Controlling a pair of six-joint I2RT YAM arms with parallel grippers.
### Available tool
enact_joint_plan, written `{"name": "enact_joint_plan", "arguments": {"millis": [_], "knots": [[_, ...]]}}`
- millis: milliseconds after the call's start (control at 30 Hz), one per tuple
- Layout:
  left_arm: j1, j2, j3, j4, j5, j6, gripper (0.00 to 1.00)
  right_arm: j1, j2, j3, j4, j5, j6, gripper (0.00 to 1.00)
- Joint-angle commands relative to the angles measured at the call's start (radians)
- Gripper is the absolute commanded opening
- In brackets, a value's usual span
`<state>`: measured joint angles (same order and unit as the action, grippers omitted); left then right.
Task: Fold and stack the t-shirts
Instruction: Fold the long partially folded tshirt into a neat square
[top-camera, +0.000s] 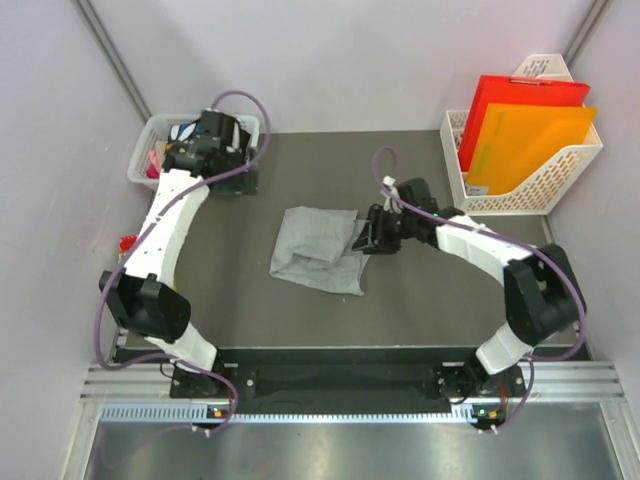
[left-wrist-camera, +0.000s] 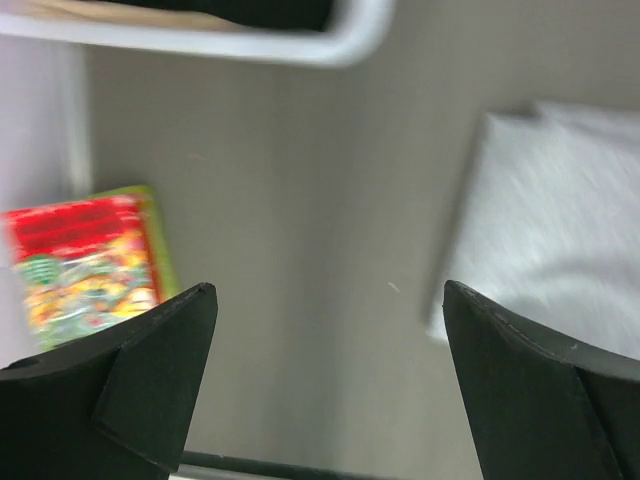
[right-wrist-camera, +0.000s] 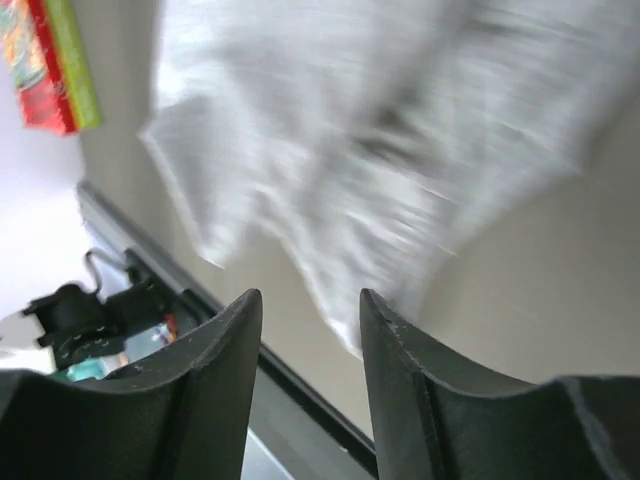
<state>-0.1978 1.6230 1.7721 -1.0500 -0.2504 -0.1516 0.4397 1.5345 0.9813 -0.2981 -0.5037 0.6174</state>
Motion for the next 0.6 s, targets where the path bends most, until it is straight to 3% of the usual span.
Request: {"name": "enact_joint_plan", "arguments": {"millis": [0,267,567], "knots": [[-0.068,0.015,-0.103,0.096,0.192,0.032,0.99,0.105,0.126,0.202,0.114,-0.065,0.068,0.46],[-0.066,0.008,-0.174,0.104,0.174,0.075,0.99,0.139,0.239,0.255,0.160,-0.104,0.127,0.48],[-0.066,-0.026,-0.203,0.117,0.158,0.103,0.99,0.146,0.128,0.166,0.077,-0.053,0.082,0.60]]}}
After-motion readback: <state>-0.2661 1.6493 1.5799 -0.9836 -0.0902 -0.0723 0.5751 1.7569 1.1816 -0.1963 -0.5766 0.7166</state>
